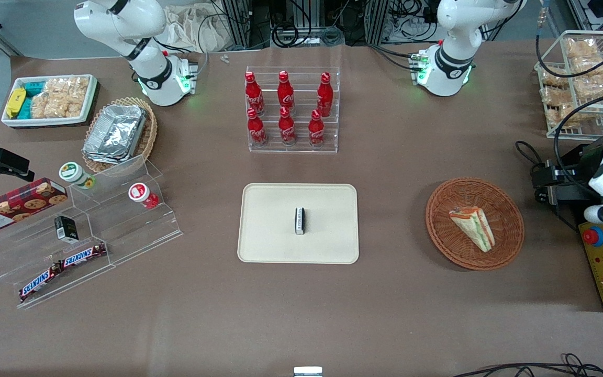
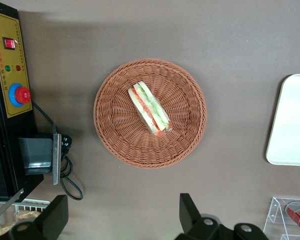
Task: Place sandwich from basket to tray
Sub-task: 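Lower the open left gripper over the wrapped sandwich in the wicker basket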
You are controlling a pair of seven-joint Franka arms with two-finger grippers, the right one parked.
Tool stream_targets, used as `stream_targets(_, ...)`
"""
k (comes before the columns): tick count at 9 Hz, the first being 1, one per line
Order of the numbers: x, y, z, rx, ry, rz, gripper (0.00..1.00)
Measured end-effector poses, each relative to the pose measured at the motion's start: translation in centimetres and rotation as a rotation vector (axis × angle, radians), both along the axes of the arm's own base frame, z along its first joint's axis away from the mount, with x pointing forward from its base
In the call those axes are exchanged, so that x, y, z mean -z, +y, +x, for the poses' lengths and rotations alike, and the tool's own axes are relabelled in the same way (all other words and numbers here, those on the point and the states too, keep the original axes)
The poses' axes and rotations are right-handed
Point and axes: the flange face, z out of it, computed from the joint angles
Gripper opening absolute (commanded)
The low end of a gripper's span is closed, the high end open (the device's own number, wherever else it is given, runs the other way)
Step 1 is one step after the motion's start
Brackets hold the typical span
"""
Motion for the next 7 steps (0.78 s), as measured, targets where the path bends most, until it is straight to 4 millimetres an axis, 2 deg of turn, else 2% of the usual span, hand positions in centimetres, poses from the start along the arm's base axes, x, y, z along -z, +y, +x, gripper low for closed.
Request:
stream_targets(5,0.5,-0.1,0.0,0.003,0.011,-0.001,0.99)
stream_targets(6,1.8,-0.1,0.1,0.003,0.033,-0.001,0.99)
stream_targets(7,3.9,-0.4,0.3,0.004,0.053,-0.001,0.99)
